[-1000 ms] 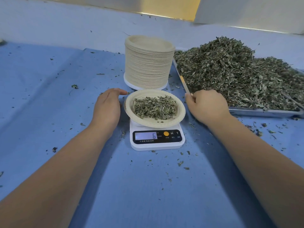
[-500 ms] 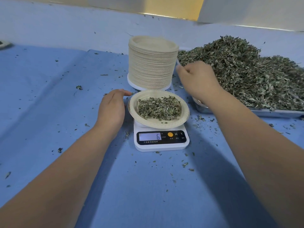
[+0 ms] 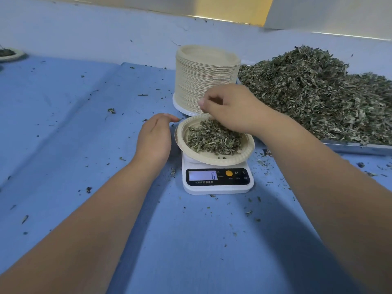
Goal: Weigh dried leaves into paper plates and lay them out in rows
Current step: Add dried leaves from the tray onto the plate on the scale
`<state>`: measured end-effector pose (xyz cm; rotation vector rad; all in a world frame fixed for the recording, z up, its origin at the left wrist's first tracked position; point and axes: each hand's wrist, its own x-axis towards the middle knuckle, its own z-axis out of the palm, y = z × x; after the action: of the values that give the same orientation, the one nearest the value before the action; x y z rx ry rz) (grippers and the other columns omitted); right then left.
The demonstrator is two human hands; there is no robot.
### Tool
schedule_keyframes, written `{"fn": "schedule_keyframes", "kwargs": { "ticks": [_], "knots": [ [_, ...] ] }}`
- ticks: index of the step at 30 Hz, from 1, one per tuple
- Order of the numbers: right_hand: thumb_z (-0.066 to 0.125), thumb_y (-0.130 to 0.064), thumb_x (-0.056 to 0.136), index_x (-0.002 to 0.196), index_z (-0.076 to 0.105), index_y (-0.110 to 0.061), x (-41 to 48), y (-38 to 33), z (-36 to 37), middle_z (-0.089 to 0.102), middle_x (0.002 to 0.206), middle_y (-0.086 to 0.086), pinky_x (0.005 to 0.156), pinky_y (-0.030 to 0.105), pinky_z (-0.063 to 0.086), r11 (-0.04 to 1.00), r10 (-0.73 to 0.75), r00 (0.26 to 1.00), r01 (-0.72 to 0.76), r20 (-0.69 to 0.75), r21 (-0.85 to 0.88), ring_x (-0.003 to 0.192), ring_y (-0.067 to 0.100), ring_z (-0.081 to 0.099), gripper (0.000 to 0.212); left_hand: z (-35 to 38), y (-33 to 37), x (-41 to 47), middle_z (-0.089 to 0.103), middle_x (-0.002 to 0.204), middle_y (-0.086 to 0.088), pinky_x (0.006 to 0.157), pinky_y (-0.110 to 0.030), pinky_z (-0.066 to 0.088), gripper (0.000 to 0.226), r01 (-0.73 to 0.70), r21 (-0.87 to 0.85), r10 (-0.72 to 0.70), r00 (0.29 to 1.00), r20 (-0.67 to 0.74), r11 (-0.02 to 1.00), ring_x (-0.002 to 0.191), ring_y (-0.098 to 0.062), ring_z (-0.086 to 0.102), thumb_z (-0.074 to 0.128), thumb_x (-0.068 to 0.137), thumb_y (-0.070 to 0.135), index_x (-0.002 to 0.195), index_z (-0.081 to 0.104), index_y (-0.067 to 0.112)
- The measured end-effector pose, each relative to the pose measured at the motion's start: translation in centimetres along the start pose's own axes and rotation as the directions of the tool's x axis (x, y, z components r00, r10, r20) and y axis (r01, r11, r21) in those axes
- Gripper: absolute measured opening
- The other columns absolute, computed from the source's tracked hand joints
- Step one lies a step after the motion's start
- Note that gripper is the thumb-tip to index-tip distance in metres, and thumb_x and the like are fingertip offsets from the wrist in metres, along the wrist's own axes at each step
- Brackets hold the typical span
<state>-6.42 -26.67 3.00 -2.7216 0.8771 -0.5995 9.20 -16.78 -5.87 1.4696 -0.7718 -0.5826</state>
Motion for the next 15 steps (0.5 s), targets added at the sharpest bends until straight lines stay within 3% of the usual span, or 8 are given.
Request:
{"fn": "schedule_keyframes", "kwargs": {
  "ticks": [4, 9, 15],
  "knots": [
    [0.04, -0.046, 0.106, 0.089, 0.068, -0.006, -2.3, 0.2, 0.4, 0.064, 0.076, 0.008, 0.075, 0.035, 0.047, 0.999, -0.041, 0.999, 0.041, 0.032, 0.0, 0.077, 0.024, 0.059, 0.052, -0.1, 0.4, -0.3, 0.065, 0.091, 0.034, 0.108, -0.043, 0.047, 0.036, -0.007, 0.041, 0.007, 1.0, 0.001, 0.999, 0.11, 0.007, 0.055, 0.041, 0.083, 0.04, 0.087, 0.077, 0.033],
    [0.036, -0.043, 0.108, 0.079, 0.058, -0.011, -4.0, 0.7, 0.6, 0.053, 0.069, -0.003, 0.073, 0.041, 0.046, 0.997, -0.077, 0.979, 0.074, -0.187, -0.021, 0.073, 0.017, 0.051, 0.049, -0.1, 0.6, -0.4, 0.063, 0.084, 0.039, 0.108, -0.043, 0.047, 0.036, -0.003, 0.045, 0.003, 1.0, 0.011, 0.999, 0.107, 0.013, 0.053, 0.04, 0.082, 0.04, 0.085, 0.076, 0.034],
    [0.021, -0.053, 0.106, 0.097, 0.073, -0.011, -4.0, 1.0, 0.9, 0.068, 0.1, 0.005, 0.097, 0.042, 0.044, 0.994, -0.022, 0.999, 0.017, -0.043, -0.107, 0.106, 0.021, 0.056, 0.067, 0.1, 0.5, -0.3, 0.061, 0.081, 0.043, 0.105, -0.041, 0.048, 0.037, -0.026, 0.104, 0.023, 0.999, 0.029, 0.994, 0.095, 0.018, 0.053, 0.04, 0.083, 0.039, 0.087, 0.077, 0.034]
  ]
}}
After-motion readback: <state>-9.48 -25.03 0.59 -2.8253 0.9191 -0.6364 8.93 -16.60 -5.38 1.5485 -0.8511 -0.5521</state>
